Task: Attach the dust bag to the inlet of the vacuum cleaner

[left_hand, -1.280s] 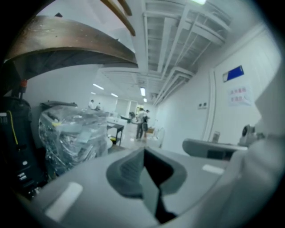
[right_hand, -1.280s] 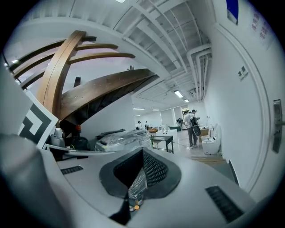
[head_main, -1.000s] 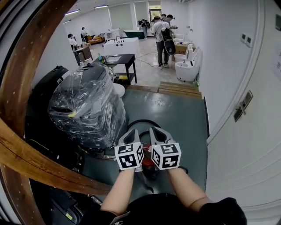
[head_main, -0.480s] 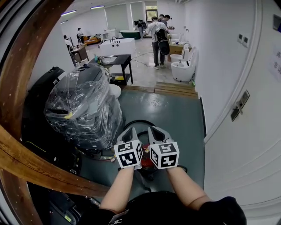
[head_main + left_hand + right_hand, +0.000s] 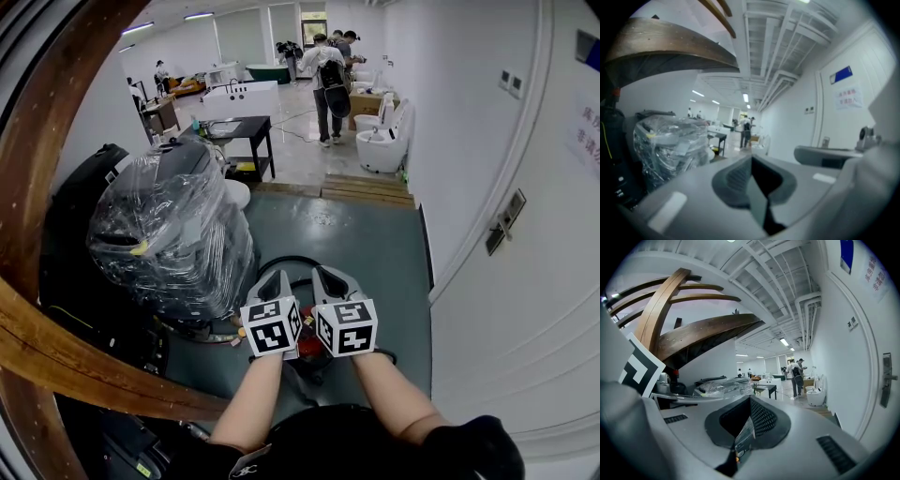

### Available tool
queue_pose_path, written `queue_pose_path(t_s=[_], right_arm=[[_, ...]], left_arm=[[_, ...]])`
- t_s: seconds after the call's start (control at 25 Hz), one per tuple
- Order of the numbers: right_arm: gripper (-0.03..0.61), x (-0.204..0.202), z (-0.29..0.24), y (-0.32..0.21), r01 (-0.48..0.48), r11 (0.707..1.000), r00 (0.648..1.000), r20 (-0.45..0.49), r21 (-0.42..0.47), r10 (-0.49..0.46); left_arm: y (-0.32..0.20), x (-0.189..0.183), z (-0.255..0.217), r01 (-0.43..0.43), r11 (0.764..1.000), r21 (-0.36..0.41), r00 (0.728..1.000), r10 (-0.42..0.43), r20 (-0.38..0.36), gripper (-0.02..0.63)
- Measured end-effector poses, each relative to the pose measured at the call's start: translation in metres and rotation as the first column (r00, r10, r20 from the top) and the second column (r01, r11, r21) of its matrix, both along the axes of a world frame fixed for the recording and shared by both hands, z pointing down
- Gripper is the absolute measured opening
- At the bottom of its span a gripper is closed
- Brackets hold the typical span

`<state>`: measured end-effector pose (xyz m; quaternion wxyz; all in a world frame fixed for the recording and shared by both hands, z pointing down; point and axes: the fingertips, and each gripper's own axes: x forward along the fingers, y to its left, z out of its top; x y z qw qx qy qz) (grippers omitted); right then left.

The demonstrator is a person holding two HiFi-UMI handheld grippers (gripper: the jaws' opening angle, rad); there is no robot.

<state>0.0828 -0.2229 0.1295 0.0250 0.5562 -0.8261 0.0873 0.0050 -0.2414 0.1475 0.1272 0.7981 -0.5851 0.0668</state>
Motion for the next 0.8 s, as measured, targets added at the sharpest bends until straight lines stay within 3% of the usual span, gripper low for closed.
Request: queue_pose_path(t_s=[0.4,0.8], right_arm=[[-0.002,-0.014,0.014,-0.004,0.002,1.000,1.000,-0.029,-0.026,-0.002],[-0.002,-0.018,0.039,-0.003,-0.063,0.996,0.997,-0.053,-0.058,0.060]], left_arm=[[-0.007,-0.008,0.013,-0.016,1.000,-0.022,1.000,0.015,-0.026,0.000],[-0.012,-0.011,0.039,-0.073,0.996,-0.054,0.997,0.071,-0.041,0.000]])
